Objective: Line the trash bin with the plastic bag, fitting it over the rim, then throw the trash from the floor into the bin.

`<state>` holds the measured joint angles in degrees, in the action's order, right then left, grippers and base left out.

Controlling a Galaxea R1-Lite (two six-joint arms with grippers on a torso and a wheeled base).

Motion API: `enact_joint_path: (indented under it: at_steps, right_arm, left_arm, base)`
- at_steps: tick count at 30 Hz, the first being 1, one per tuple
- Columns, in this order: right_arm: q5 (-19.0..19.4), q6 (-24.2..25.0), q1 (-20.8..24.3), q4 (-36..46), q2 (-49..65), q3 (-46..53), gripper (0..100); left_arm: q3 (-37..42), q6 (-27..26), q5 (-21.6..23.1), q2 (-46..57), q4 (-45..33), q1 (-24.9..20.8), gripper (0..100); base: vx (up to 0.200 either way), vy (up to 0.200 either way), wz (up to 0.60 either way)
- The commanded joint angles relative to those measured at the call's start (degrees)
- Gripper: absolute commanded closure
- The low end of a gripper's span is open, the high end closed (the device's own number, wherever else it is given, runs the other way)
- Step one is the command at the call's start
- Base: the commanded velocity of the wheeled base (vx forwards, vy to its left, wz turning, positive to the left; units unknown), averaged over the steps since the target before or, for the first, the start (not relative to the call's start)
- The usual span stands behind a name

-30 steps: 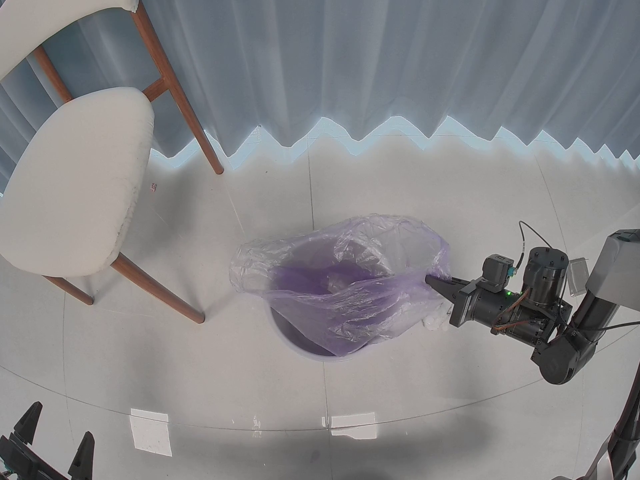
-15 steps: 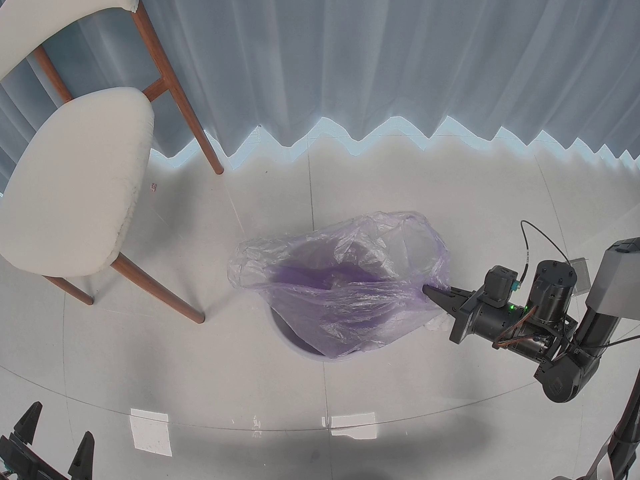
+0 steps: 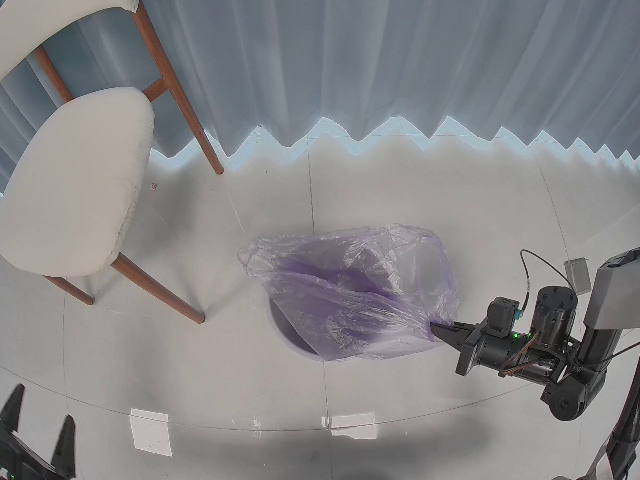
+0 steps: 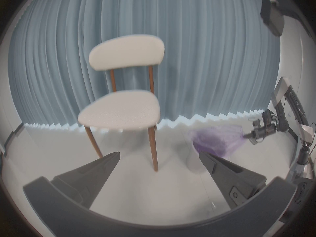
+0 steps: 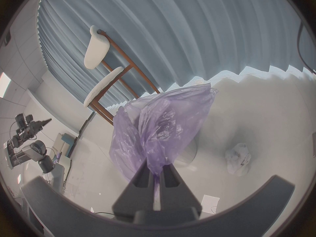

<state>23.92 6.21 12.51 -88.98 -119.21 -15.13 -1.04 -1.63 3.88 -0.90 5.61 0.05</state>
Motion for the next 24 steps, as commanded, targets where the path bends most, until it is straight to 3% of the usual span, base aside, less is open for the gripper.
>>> enact_joint_path:
  at_steps: [1,4,8,10,11,13,19,24]
  right_arm:
    - [0.87,0.21,0.32,-1.02,2.14,2.21,100]
    - [0.87,0.39,2.17,-1.02,2.76,1.68,100]
    - [0.78,0.39,4.19,-1.02,2.05,1.86,100]
    - [0.78,0.39,4.46,-1.02,1.97,2.03,100]
    - [0.78,0.39,4.89,-1.02,1.88,2.91,100]
    - [0.78,0.3,4.81,-1.02,2.14,3.09,100]
    - [0.78,0.21,4.89,-1.02,4.51,3.61,100]
    - [0.87,-0.14,4.89,-1.02,4.87,2.21,100]
  left_arm:
    - [-9.6,-4.08,0.87,-13.78,24.01,-3.48,0]
    - [-14.26,-2.67,1.13,-23.44,20.67,-12.53,0]
    - [-15.66,4.89,2.98,-35.31,18.65,-22.46,0]
    - [-16.1,6.2,3.33,-36.89,18.65,-23.43,0]
    - [-20.32,15.7,4.74,-46.91,19.27,-27.73,0]
    - [-25.77,22.55,5.35,-54.38,19.27,-29.49,0]
    - [-33.5,26.68,15.46,-68.09,19.27,-30.55,0]
    - [-38.16,37.41,21.0,-76.71,19.27,-31.43,0]
  base:
    - [0.0,0.0,0.0]
    - [0.0,0.0,0.0]
    - [0.0,0.0,0.0]
    - [0.0,0.0,0.0]
    - [0.0,0.0,0.0]
    - [0.0,0.0,0.0]
    - [0.0,0.0,0.0]
    - [0.0,0.0,0.0]
